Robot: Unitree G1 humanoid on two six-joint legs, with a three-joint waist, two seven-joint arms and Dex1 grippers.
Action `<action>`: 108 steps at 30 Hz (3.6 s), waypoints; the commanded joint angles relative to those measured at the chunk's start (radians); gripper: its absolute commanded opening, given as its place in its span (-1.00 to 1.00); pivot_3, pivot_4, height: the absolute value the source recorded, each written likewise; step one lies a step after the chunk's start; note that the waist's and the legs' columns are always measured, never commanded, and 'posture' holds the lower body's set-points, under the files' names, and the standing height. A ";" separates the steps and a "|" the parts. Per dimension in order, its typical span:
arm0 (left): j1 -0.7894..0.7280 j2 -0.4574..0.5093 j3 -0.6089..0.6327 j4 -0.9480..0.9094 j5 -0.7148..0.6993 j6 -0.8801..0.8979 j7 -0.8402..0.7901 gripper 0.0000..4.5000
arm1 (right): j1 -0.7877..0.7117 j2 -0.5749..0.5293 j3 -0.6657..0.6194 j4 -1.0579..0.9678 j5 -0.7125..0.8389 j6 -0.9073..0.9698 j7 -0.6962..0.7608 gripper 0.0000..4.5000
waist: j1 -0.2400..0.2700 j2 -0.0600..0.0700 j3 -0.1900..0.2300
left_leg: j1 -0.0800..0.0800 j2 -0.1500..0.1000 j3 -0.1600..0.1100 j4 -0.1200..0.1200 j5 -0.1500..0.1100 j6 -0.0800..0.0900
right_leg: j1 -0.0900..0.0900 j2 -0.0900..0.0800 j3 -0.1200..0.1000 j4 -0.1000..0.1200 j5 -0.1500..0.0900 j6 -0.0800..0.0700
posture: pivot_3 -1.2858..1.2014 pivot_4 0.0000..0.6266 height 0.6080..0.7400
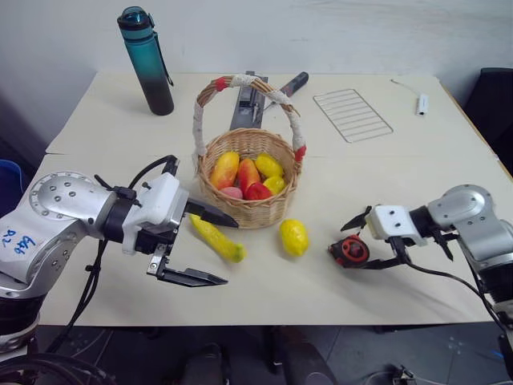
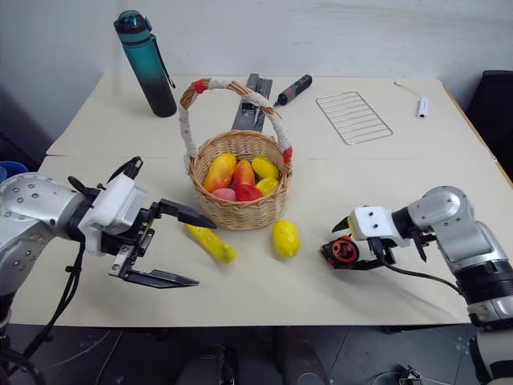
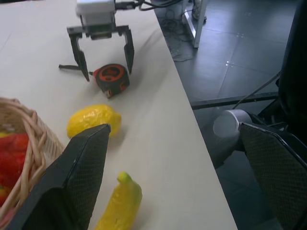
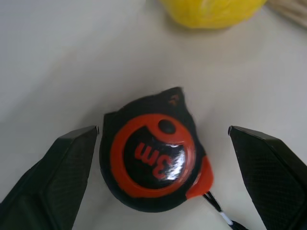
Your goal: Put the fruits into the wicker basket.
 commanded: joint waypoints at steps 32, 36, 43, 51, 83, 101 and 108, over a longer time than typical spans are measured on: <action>-0.080 -0.143 -0.025 0.101 0.090 -0.074 0.060 1.00 | 0.306 -0.070 -0.508 0.259 0.097 0.382 -0.561 0.67 | -0.020 -0.003 0.000 | 0.002 -0.003 -0.006 0.001 0.007 -0.008 | 0.004 0.001 0.001 0.015 -0.008 -0.003 | 0.03 -0.52 1.00; -0.073 -0.154 -0.027 0.132 0.108 -0.089 0.060 1.00 | 0.285 -0.038 -0.553 0.246 0.189 0.483 -0.511 0.99 | -0.034 -0.003 0.000 | 0.003 -0.002 -0.006 0.001 0.007 -0.009 | 0.004 0.002 0.001 0.016 -0.008 -0.002 | 0.03 -0.52 1.00; -0.072 -0.145 -0.032 0.235 0.155 -0.141 0.003 1.00 | 0.375 -0.087 -0.660 -0.080 0.319 0.605 -0.461 0.99 | -0.029 -0.001 0.001 | 0.002 -0.001 -0.007 0.000 0.008 -0.010 | 0.003 0.003 0.000 0.016 -0.008 -0.001 | 0.03 -0.52 1.00; -0.062 -0.096 -0.137 0.391 0.347 -0.367 -0.143 1.00 | 0.586 -0.131 -0.710 -0.737 0.652 0.856 -0.320 0.99 | -0.019 -0.002 0.001 | 0.002 -0.001 -0.011 -0.001 0.007 -0.011 | 0.003 0.003 -0.002 0.014 -0.009 0.000 | 0.03 -0.52 1.00; -0.077 -0.206 -0.330 0.634 0.689 -0.772 -0.166 -0.43 | 0.512 -0.063 -0.588 -0.935 0.813 0.894 -0.552 1.00 | 0.007 -0.004 0.000 | -0.003 0.000 -0.007 0.002 0.000 0.006 | 0.005 0.000 -0.001 -0.006 0.002 0.005 | 0.03 -0.52 1.00; -0.476 -0.419 -0.137 0.445 0.387 0.266 0.449 -0.53 | 0.424 0.025 -0.559 -0.893 0.764 0.825 -0.632 1.00 | 0.029 -0.005 0.001 | -0.011 -0.003 -0.013 0.004 -0.001 0.006 | 0.003 -0.001 -0.003 -0.010 0.004 0.011 | 0.03 -0.52 1.00; -0.551 -0.435 -0.305 0.597 0.568 0.140 0.467 -0.53 | 0.367 0.053 -0.535 -0.865 0.738 0.812 -0.675 1.00 | 0.029 -0.004 0.001 | -0.008 -0.002 -0.011 0.000 -0.002 0.004 | 0.001 0.000 -0.003 -0.008 0.003 0.008 | 0.03 -0.52 1.00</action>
